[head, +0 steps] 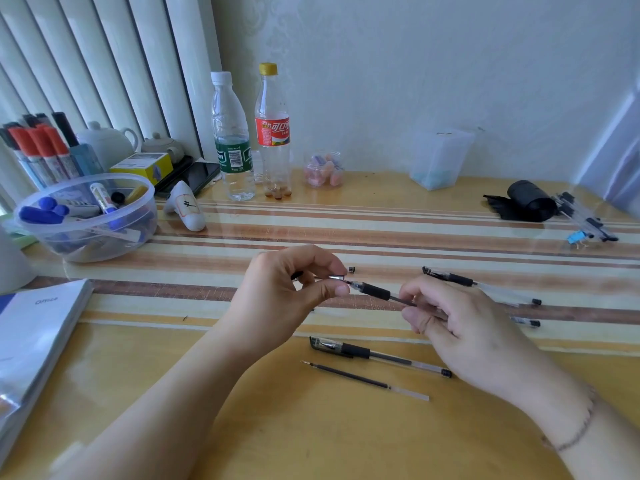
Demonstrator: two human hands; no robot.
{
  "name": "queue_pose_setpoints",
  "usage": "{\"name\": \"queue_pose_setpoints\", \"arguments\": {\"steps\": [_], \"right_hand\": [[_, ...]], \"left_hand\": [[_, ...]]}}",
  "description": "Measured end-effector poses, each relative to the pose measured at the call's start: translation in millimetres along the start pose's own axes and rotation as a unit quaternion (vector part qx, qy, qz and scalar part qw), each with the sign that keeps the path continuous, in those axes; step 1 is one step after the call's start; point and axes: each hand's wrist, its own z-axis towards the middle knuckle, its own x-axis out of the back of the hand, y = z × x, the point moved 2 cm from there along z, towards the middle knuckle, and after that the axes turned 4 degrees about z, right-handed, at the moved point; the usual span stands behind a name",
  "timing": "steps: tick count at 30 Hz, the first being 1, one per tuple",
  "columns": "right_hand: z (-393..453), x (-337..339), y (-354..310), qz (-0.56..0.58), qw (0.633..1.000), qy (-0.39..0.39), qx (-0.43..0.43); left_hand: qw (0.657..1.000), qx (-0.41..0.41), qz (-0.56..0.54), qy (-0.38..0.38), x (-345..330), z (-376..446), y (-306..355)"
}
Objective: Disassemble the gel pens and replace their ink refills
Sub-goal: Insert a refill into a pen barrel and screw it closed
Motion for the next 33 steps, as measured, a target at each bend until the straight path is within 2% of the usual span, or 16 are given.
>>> {"name": "queue_pose_setpoints", "arguments": {"steps": [4, 8, 13, 15, 19, 22, 27, 33], "right_hand": [[0.5, 1.8, 0.6, 0.005, 1.000, 0.023, 0.000], [0.8, 4.5, -3.0, 0.059, 0.996, 0.058, 0.014], [-1.0, -0.9, -1.3, 0.109, 0.994, -0.019, -0.027], [-0.5, -2.6, -4.5, 0.146, 0.988, -0.028, -0.041], [0.7, -1.4, -6.4, 0.130, 0.991, 0.007, -0.042], [-0.1, -1.0, -8.1, 0.128, 0.991, 0.003, -0.024], [0.7, 0.5, -8.5, 0.143, 0.988, 0.055, -0.018], [1.3, 1.6, -5.8, 0.162, 0.985, 0.044, -0.028]], "left_hand": [[0.999, -0.002, 0.046, -0.012, -0.5, -0.8, 1.0], [0.998, -0.010, 0.054, -0.025, -5.5, -2.5, 2.3], [1.000, -0.013, 0.026, -0.009, -3.3, -2.1, 2.4], [0.999, -0.005, 0.033, -0.005, -1.8, -1.2, 0.3], [0.999, -0.007, 0.031, -0.012, -2.7, -1.8, 0.1], [1.000, 0.007, 0.023, -0.007, -1.5, -1.4, 1.5], [1.000, 0.017, 0.021, -0.003, 0.1, -0.4, 2.6], [1.000, 0.013, 0.024, -0.005, -0.9, -0.5, 0.8]]}}
